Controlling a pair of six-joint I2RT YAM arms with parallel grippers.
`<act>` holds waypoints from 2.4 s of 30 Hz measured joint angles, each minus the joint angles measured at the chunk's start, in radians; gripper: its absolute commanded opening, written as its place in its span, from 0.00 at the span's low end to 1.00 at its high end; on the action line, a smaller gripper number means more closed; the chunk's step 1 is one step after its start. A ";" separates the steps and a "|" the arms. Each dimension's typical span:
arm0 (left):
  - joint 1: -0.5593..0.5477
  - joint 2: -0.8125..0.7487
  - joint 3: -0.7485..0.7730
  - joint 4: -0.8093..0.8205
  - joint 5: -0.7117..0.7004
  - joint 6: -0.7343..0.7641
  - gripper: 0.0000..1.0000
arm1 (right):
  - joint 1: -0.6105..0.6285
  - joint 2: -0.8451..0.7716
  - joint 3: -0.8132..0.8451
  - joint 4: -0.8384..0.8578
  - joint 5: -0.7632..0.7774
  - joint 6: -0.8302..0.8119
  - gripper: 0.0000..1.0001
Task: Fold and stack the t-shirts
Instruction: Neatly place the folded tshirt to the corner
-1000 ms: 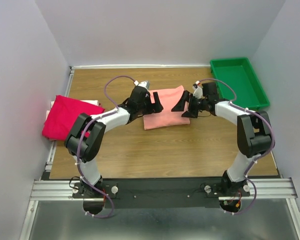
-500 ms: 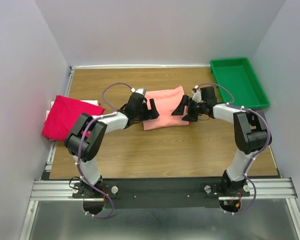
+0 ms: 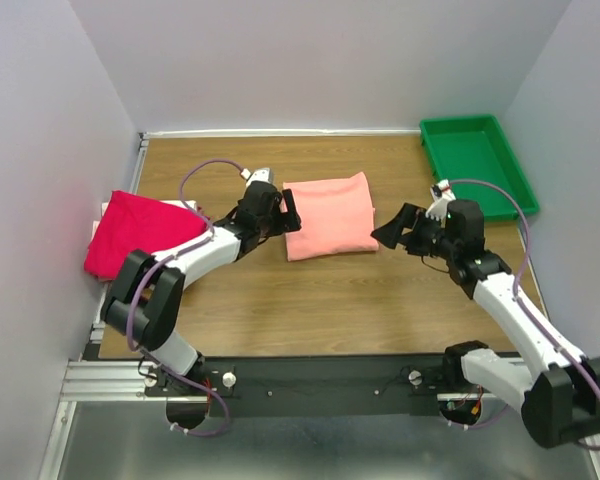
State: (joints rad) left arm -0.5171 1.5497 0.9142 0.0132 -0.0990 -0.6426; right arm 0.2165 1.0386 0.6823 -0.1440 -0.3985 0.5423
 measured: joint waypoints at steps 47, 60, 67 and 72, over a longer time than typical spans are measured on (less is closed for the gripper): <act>-0.098 0.096 0.105 -0.164 -0.473 0.668 0.00 | 0.000 -0.186 -0.097 -0.146 0.129 -0.013 1.00; -0.031 -0.114 0.028 -0.261 -0.601 0.900 0.00 | 0.000 -0.276 -0.097 -0.147 0.182 -0.011 1.00; 0.031 -0.547 -0.172 -0.210 -0.579 1.088 0.00 | 0.000 -0.286 -0.113 -0.148 0.223 0.008 1.00; 0.056 -0.684 -0.278 -0.203 -0.554 1.186 0.00 | 0.000 -0.286 -0.115 -0.150 0.230 0.017 1.00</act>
State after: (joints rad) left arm -0.4614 0.8658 0.6365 -0.1894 -0.6533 0.5434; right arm 0.2165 0.7525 0.5671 -0.2943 -0.1688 0.5591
